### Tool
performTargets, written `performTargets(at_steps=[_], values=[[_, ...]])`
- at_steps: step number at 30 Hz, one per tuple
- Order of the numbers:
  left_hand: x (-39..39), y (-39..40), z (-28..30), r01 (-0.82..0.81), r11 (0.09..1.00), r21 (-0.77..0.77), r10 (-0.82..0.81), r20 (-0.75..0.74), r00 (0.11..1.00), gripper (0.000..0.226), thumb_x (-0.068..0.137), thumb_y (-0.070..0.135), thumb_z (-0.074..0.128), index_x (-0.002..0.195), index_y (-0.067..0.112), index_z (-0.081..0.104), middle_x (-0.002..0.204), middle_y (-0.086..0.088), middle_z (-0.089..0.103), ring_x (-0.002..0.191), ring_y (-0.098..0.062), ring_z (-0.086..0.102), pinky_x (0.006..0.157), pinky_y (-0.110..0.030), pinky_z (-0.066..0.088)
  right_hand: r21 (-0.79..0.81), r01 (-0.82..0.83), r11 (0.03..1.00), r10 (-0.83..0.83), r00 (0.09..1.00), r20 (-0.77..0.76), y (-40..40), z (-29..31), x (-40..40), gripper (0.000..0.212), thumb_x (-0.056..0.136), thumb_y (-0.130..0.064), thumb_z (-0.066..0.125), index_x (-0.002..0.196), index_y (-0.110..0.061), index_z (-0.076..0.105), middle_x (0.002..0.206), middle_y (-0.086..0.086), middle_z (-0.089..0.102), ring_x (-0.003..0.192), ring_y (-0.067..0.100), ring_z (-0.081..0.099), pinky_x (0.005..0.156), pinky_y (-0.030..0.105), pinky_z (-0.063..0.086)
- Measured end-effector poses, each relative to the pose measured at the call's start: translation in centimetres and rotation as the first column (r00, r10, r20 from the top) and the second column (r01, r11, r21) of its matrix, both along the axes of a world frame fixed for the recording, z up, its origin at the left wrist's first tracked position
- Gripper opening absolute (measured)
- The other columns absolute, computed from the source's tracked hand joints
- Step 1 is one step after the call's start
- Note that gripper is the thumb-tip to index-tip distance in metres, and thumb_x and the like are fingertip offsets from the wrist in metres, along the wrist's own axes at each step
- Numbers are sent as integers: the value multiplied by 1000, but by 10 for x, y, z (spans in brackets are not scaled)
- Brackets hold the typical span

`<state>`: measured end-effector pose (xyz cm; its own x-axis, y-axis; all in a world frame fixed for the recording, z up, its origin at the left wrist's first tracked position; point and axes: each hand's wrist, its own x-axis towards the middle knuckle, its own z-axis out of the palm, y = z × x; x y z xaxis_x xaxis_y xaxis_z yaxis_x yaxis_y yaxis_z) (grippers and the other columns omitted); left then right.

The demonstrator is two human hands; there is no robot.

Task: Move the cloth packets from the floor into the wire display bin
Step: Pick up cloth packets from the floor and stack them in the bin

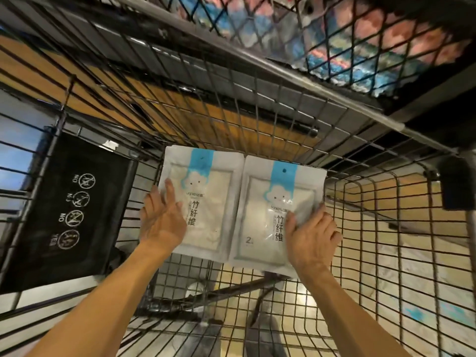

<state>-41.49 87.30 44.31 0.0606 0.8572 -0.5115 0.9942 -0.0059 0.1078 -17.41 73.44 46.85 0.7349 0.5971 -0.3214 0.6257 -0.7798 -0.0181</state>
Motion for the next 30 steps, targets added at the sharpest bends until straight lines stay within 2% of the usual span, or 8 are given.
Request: performTargets(at_steps=[2, 5, 9, 12, 14, 21, 26, 30], values=[[2, 3, 8, 81, 997, 11, -80, -78, 994, 66, 108, 33, 28, 162, 15, -6, 169, -15, -3, 156, -33, 3, 125, -48, 17, -82, -107, 991, 111, 992, 54, 2, 6, 9, 89, 101, -65, 21, 158, 3, 16, 138, 23, 50, 118, 35, 52, 102, 56, 40], [7, 12, 39, 189, 982, 10, -186, -133, 974, 67, 109, 34, 29, 162, 17, -7, 170, -15, -7, 157, -32, 0, 125, -47, 16, -135, -246, 960, 250, 968, 20, 10, 31, 24, 90, 100, -66, 25, 163, -6, 3, 164, 18, 29, 145, 35, 37, 116, 61, 30], [20, 24, 111, 249, 965, 84, -239, -114, 964, 63, 106, 44, 27, 163, 24, 9, 169, -19, 8, 155, -38, 10, 123, -51, 19, 0, -316, 949, 316, 949, -9, 15, 98, 34, 84, 99, -68, 24, 164, -17, 8, 165, 10, 30, 150, 31, 30, 121, 58, 24], [30, 28, 168, 319, 938, 137, -301, -136, 944, 63, 105, 51, 27, 162, 24, 19, 166, -22, 19, 152, -42, 21, 120, -55, 25, 54, -336, 940, 339, 937, -84, 20, 156, 38, 82, 101, -68, 26, 165, -23, 3, 171, 4, 21, 158, 27, 16, 126, 54, 10], [40, 24, 221, 332, 925, 186, -316, -114, 942, 64, 105, 52, 30, 161, 24, 24, 165, -22, 24, 151, -41, 24, 119, -54, 26, 83, -354, 932, 361, 929, -89, 20, 207, 42, 83, 100, -69, 29, 166, -25, 2, 173, 1, 17, 159, 25, 13, 127, 52, 8], [88, 10, 402, 400, 874, 276, -385, -109, 916, 66, 103, 61, 25, 161, 31, 20, 169, -13, 18, 153, -34, 23, 120, -52, 26, 210, -379, 901, 402, 912, -84, 15, 385, 74, 86, 99, -73, 30, 166, -24, 8, 171, 2, 23, 155, 26, 25, 125, 49, 21], [111, -7, 496, 410, 832, 374, -420, -58, 905, 67, 102, 64, 28, 159, 29, 28, 163, -20, 29, 148, -37, 32, 117, -53, 34, 301, -377, 876, 407, 912, -44, -13, 492, 92, 87, 100, -71, 35, 166, -24, 3, 167, 4, 32, 143, 31, 44, 108, 43, 42], [133, -22, 554, 433, 783, 447, -483, -1, 876, 65, 101, 63, 30, 158, 32, 28, 162, -20, 29, 147, -38, 32, 117, -53, 32, 346, -290, 892, 317, 948, -23, -42, 554, 104, 86, 101, -69, 37, 166, -24, 3, 170, 2, 27, 148, 28, 39, 110, 42, 40]])
